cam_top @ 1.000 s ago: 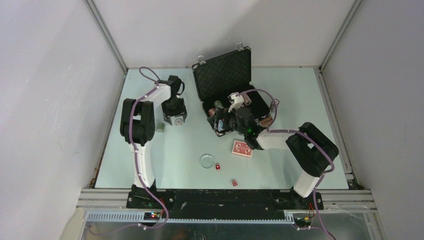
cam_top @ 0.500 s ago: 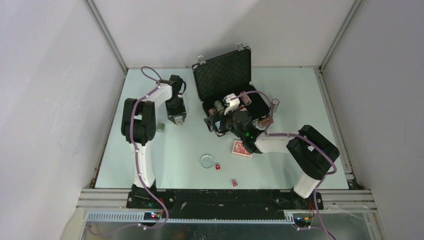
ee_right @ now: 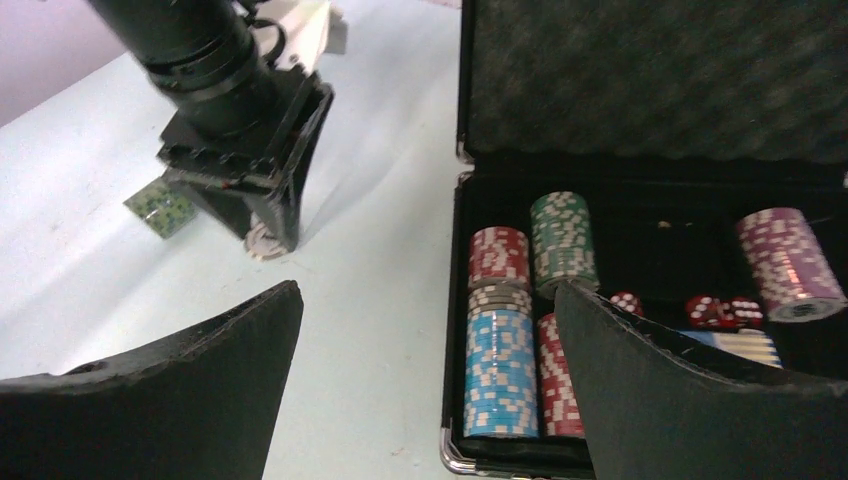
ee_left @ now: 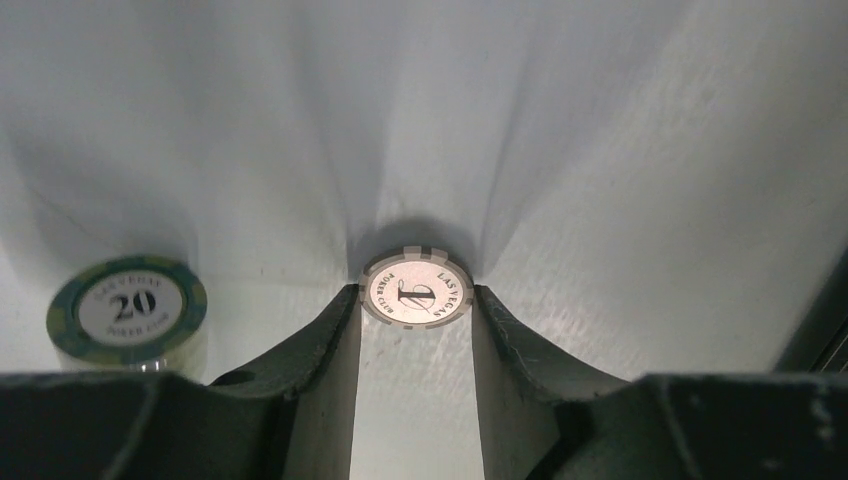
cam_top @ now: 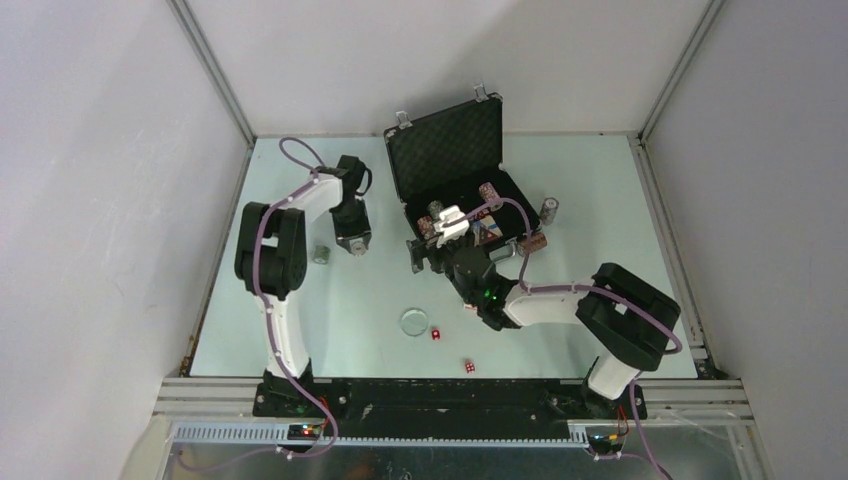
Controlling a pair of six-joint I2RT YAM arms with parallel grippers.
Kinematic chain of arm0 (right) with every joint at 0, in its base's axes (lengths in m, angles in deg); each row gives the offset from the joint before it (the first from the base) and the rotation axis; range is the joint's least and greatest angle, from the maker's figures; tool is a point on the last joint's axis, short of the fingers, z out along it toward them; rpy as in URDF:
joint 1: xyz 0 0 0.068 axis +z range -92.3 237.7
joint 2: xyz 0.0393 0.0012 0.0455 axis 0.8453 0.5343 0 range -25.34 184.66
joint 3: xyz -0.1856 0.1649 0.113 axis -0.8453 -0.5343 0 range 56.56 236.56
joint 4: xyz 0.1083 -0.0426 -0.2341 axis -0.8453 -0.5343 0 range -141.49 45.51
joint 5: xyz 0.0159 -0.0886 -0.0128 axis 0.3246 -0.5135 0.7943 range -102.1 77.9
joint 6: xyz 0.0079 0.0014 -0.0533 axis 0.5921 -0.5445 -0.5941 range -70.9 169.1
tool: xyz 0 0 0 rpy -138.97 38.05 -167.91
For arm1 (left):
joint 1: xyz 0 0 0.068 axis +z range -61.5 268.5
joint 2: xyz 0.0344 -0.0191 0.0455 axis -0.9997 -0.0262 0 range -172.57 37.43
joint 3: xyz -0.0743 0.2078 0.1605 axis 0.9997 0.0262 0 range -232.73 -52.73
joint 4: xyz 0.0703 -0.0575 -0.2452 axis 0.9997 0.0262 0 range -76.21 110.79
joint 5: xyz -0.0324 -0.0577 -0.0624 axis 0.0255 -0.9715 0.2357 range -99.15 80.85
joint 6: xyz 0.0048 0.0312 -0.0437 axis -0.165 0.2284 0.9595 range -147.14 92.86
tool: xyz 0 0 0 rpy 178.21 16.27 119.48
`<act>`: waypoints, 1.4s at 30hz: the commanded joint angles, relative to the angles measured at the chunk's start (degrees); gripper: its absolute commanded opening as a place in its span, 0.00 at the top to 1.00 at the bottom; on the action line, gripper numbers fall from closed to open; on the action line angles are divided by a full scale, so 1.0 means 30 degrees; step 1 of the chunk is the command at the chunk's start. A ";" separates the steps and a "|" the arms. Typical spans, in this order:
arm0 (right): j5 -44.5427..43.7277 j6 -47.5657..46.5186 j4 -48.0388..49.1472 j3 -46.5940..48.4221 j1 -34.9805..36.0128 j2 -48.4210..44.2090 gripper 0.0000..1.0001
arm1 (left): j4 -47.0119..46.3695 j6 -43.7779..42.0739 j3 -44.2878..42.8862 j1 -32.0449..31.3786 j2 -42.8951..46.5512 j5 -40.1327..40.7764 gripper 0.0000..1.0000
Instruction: Pack up texas hold em set
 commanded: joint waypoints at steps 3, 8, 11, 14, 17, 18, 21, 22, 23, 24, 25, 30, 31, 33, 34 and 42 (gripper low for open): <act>-0.0963 -0.0579 -0.1544 0.0011 -0.0201 -0.2660 0.00 | -0.1070 0.0728 0.1660 -0.0535 0.3689 -0.0347 0.63; 0.1632 0.2204 -0.4890 0.0496 -0.1393 -0.3528 0.00 | -0.2279 0.1028 0.3829 -0.0712 0.5742 -0.0714 0.63; 0.0346 0.1915 -0.5400 0.0626 -0.1238 -0.3118 0.01 | -0.2903 0.1241 0.5407 -0.0714 0.7288 -0.0731 0.63; 0.0604 0.2226 -0.5556 0.0627 -0.1267 -0.3130 0.00 | -0.3742 0.1342 0.6653 -0.0715 0.8965 -0.0995 0.63; 0.2726 0.2912 -0.5746 0.0623 -0.1705 -0.3404 0.00 | -0.4774 0.1495 0.8243 -0.0714 1.0347 -0.1958 0.63; 0.3094 0.3412 -0.6085 0.0626 -0.1967 -0.3494 0.00 | -0.5273 0.1534 0.8526 -0.0765 1.0991 -0.2415 0.63; 0.4941 0.4237 -0.7467 0.0834 -0.2929 -0.4166 0.00 | -0.6280 0.1629 0.9622 -0.1020 1.2136 -0.3085 0.62; 0.5681 0.4220 -0.8866 0.1353 -0.3234 -0.4257 0.00 | -0.6982 0.1770 0.9889 -0.1101 1.2699 -0.3356 0.62; 0.7905 0.3959 -0.9690 0.2317 -0.3814 -0.4184 0.00 | -0.7426 0.1833 1.0440 -0.1250 1.2993 -0.3567 0.62; 0.8833 0.3862 -1.1670 0.2908 -0.4116 -0.3791 0.00 | -0.8426 0.2019 1.0708 -0.1319 1.3440 -0.4011 0.61; 1.0217 0.3767 -1.2660 0.4200 -0.4540 -0.3599 0.00 | -0.8925 0.2103 1.1224 -0.1546 1.3656 -0.4188 0.61; 1.4115 0.4374 -1.6337 0.5782 -0.5163 -0.3551 0.09 | -1.2153 0.2303 1.2396 -0.2346 1.4575 -0.5504 0.61; 1.4428 0.4327 -1.6709 0.5805 -0.5142 -0.3825 0.12 | -1.2801 0.2532 1.2521 -0.2418 1.4766 -0.5887 0.61; 1.4969 0.3860 -1.7247 0.5727 -0.4856 -0.4185 0.17 | -1.3962 0.3033 1.2982 -0.2461 1.5149 -0.6583 0.61; 1.5222 0.3459 -1.7264 0.5594 -0.4637 -0.4295 0.20 | -1.4388 0.3197 1.3323 -0.2520 1.5302 -0.6865 0.61; 1.9384 0.8413 -1.8572 0.6805 -0.7413 -0.4560 0.32 | -1.6727 0.0792 1.4919 -0.4072 1.8207 -0.6184 0.61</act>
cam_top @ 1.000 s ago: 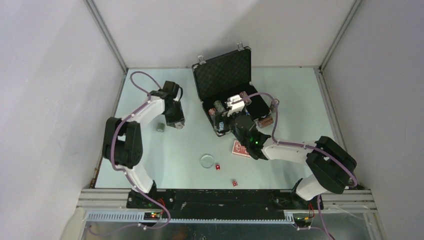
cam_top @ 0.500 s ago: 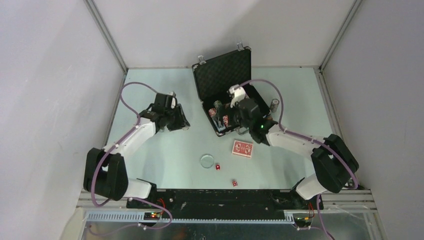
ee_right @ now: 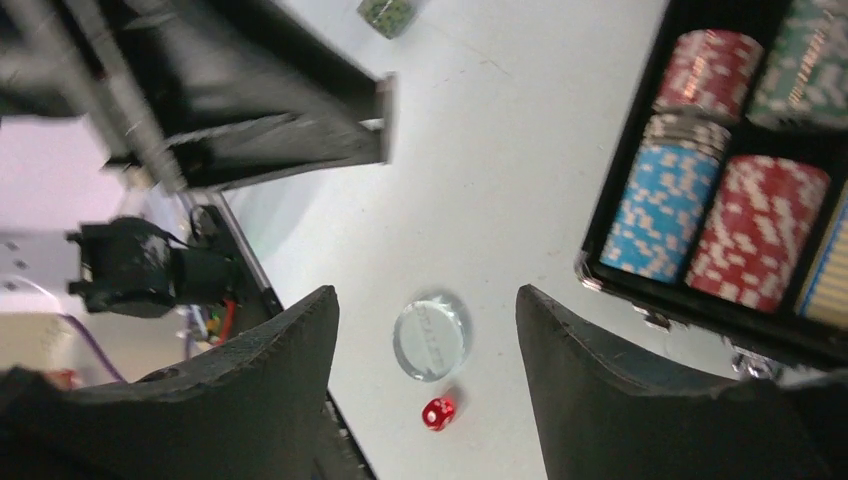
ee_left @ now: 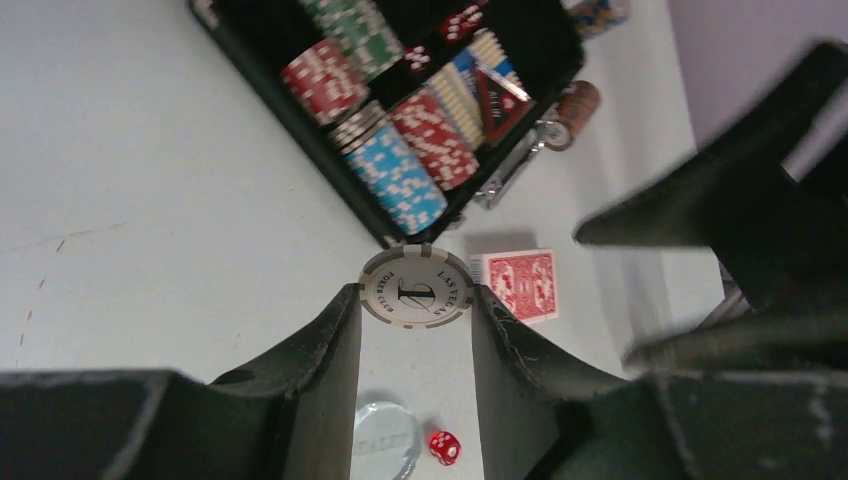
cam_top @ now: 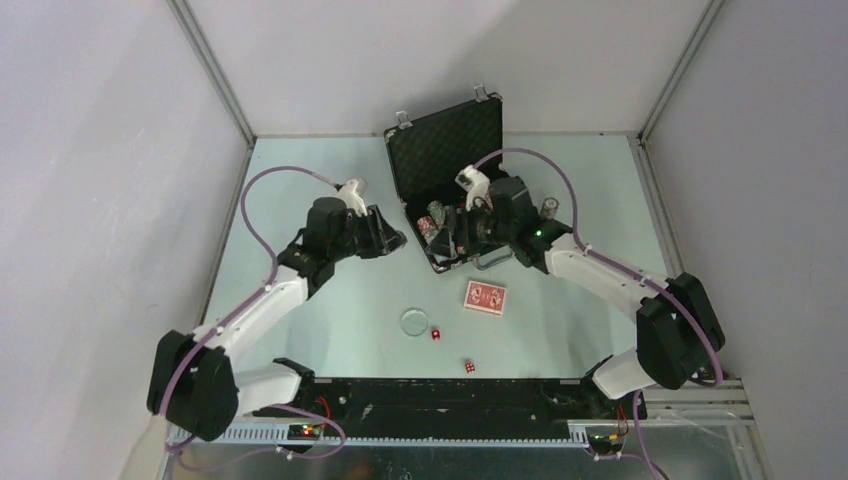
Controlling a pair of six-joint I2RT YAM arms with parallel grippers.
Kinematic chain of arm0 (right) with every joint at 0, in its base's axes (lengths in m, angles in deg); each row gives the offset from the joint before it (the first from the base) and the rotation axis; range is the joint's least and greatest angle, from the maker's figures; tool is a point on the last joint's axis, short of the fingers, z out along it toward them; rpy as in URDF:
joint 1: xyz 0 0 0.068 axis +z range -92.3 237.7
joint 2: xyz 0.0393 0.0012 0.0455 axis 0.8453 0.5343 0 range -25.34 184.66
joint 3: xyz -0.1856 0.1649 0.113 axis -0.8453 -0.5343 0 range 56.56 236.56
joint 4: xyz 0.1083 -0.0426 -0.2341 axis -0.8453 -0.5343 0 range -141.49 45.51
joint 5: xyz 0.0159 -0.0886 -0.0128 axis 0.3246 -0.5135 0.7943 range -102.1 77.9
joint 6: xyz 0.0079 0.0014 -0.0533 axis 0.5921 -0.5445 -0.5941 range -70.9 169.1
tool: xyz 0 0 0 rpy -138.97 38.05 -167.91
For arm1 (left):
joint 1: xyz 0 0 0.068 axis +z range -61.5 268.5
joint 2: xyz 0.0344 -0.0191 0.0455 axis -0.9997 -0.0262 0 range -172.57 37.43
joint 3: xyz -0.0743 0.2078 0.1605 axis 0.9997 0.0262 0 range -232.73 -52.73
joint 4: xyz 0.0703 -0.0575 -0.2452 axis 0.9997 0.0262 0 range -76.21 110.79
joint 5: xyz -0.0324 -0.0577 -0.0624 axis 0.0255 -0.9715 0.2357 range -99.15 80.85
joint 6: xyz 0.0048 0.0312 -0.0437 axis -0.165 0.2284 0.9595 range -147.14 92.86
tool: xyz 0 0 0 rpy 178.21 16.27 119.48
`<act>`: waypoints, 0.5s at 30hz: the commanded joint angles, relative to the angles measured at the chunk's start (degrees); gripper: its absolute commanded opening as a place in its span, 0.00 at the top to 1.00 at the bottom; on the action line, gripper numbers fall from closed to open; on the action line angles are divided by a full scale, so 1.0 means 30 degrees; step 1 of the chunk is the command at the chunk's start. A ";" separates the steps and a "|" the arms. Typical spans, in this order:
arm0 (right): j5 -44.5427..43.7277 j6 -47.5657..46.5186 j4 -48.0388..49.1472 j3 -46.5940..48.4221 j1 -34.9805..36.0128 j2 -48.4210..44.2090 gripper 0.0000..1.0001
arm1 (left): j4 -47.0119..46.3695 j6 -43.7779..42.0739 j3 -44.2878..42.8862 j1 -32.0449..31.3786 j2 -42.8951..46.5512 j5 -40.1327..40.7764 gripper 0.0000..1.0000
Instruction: Pack up texas hold em set
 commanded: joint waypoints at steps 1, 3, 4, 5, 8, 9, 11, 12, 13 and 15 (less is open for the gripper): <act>0.2715 0.2910 -0.2423 0.1840 -0.1807 -0.0728 0.32 | -0.2422 -0.2257 0.0770 -0.1026 0.2275 0.0727 0.61; 0.2558 0.2513 -0.4596 0.3036 -0.1669 -0.0532 0.32 | -0.3345 -0.3268 0.2220 -0.1994 0.3172 0.1936 0.61; 0.2486 0.2195 -0.6024 0.3825 -0.1612 -0.0305 0.32 | -0.4049 -0.3592 0.2545 -0.2715 0.3602 0.2781 0.60; 0.2271 0.2049 -0.6662 0.4254 -0.1474 -0.0175 0.33 | -0.4346 -0.4178 0.3046 -0.3016 0.3767 0.3146 0.61; 0.1995 0.1347 -0.8928 0.5741 -0.1255 0.0166 0.37 | -0.5797 -0.5665 0.3874 -0.4202 0.4431 0.4331 0.62; 0.1929 0.1113 -0.9125 0.6003 -0.1128 0.0134 0.39 | -0.6070 -0.5932 0.4272 -0.4483 0.4547 0.4390 0.62; 0.1826 0.0849 -0.9671 0.6295 -0.0996 -0.0004 0.40 | -0.7002 -0.6731 0.4837 -0.4788 0.4800 0.4192 0.61; 0.1740 0.0761 -1.0134 0.6507 -0.0938 0.0032 0.40 | -0.7482 -0.7263 0.4982 -0.4858 0.4874 0.4057 0.61; 0.1535 0.0563 -1.0799 0.6824 -0.0807 0.0096 0.40 | -0.7837 -0.7523 0.5223 -0.5006 0.4892 0.3743 0.60; 0.1202 0.0136 -1.1971 0.7555 -0.0527 0.0574 0.42 | -0.8087 -0.8138 0.5406 -0.5201 0.4846 0.3540 0.60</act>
